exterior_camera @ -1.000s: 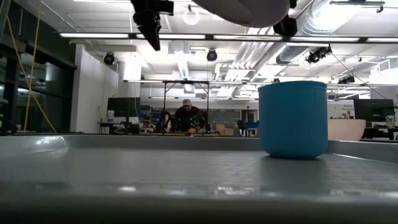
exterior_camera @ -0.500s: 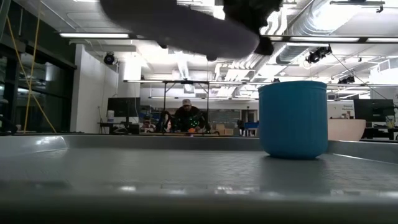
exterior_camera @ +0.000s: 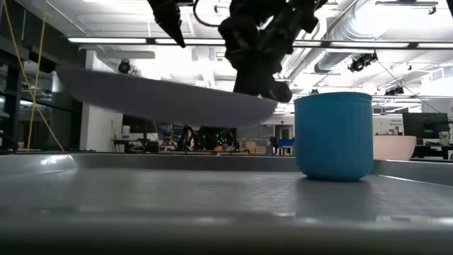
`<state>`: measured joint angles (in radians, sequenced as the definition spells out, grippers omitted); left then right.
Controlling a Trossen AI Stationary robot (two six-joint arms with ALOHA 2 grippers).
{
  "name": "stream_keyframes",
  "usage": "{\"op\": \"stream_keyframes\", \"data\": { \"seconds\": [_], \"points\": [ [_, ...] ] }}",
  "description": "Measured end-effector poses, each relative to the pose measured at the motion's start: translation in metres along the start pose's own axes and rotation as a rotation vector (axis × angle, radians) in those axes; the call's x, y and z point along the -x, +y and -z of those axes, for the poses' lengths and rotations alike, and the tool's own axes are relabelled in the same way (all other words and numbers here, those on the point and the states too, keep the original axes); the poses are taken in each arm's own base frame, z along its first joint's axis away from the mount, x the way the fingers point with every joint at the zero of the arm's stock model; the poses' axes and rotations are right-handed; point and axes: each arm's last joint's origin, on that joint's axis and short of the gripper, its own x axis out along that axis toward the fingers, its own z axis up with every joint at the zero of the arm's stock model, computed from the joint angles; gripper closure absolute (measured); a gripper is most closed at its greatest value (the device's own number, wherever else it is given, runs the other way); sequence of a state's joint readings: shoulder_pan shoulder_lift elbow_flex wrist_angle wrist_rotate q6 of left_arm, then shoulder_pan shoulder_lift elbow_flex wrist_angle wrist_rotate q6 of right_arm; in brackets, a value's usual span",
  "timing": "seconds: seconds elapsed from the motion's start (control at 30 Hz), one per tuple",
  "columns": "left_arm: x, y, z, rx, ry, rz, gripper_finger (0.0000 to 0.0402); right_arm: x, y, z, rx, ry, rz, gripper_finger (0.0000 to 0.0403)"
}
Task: Set up tray
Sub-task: Put the purple plate on the gray tray to the bottom of the blue mug
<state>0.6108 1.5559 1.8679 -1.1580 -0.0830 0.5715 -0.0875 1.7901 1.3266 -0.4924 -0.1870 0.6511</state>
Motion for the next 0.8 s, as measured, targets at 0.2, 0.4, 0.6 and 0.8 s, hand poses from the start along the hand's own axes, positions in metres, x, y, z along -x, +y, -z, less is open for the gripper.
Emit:
{"op": "stream_keyframes", "data": {
  "seconds": [0.2, 0.4, 0.6, 0.8],
  "points": [
    [0.005, -0.001, 0.000, 0.000, -0.016, -0.004, 0.0108, -0.008, -0.002, 0.007, 0.032, 0.075, 0.012, 0.0403],
    [0.006, 0.000, 0.000, 0.004, -0.018, -0.005, 0.0108, -0.008, -0.004, 0.012, 0.057, 0.120, 0.042, 0.0403],
    [0.006, -0.001, 0.000, 0.004, -0.017, -0.004, 0.0108, -0.008, -0.006, 0.016, 0.083, 0.157, 0.067, 0.0403],
    [0.006, -0.001, 0.000, 0.008, -0.018, -0.005, 0.0108, -0.008, -0.002, 0.014, 0.094, 0.140, 0.014, 0.0403]
  ]
}}
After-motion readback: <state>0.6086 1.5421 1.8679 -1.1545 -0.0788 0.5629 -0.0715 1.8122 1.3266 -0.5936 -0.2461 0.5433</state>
